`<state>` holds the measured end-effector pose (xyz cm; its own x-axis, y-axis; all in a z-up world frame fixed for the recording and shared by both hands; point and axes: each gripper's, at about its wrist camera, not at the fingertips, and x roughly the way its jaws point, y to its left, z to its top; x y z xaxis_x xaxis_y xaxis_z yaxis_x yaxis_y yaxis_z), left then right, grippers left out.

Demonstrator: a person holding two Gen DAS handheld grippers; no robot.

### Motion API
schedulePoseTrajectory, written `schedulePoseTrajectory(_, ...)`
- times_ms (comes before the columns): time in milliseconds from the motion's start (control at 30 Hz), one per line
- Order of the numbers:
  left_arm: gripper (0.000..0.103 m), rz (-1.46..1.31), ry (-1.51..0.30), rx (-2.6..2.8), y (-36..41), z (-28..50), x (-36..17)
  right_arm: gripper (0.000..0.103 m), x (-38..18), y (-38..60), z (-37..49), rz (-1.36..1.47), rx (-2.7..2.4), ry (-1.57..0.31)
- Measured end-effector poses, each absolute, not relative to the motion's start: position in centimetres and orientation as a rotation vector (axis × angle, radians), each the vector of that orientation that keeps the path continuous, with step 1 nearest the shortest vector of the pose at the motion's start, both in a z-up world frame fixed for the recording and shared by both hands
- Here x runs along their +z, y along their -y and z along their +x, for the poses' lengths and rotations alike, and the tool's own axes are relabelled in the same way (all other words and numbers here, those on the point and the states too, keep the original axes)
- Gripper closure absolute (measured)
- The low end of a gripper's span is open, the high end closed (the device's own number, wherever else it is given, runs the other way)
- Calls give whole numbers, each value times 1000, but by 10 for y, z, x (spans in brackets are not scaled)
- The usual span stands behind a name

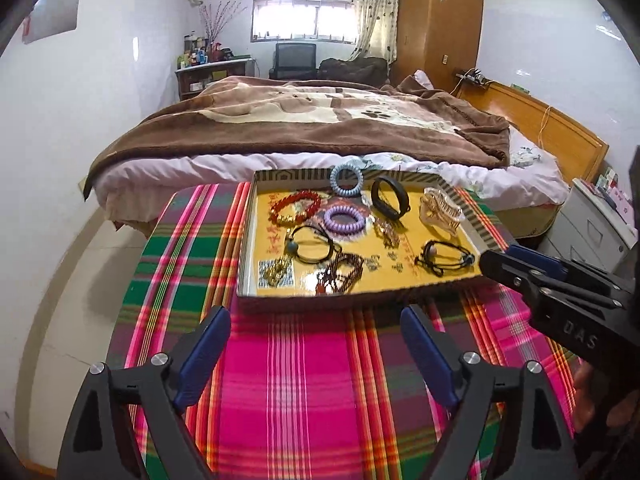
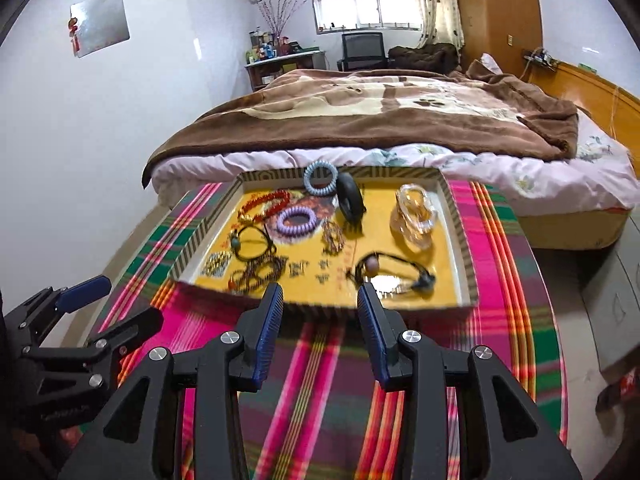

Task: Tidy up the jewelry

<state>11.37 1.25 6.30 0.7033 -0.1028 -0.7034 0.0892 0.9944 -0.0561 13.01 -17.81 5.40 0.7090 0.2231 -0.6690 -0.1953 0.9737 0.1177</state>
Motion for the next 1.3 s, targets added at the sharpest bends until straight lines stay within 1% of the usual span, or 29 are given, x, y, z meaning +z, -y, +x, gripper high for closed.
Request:
schedulePoseTrajectory(167, 16, -45, -782, -91, -12, 102, 58, 63, 45, 180, 113, 13, 179, -768)
schedulePoseTrajectory(467, 16, -14, -797, -46, -7, 99, 48, 63, 30, 187, 95, 58, 181, -804)
schedulePoseTrajectory(1300, 16, -26, -818, -48, -4, 96, 41, 63, 26, 181, 87, 53, 182, -790)
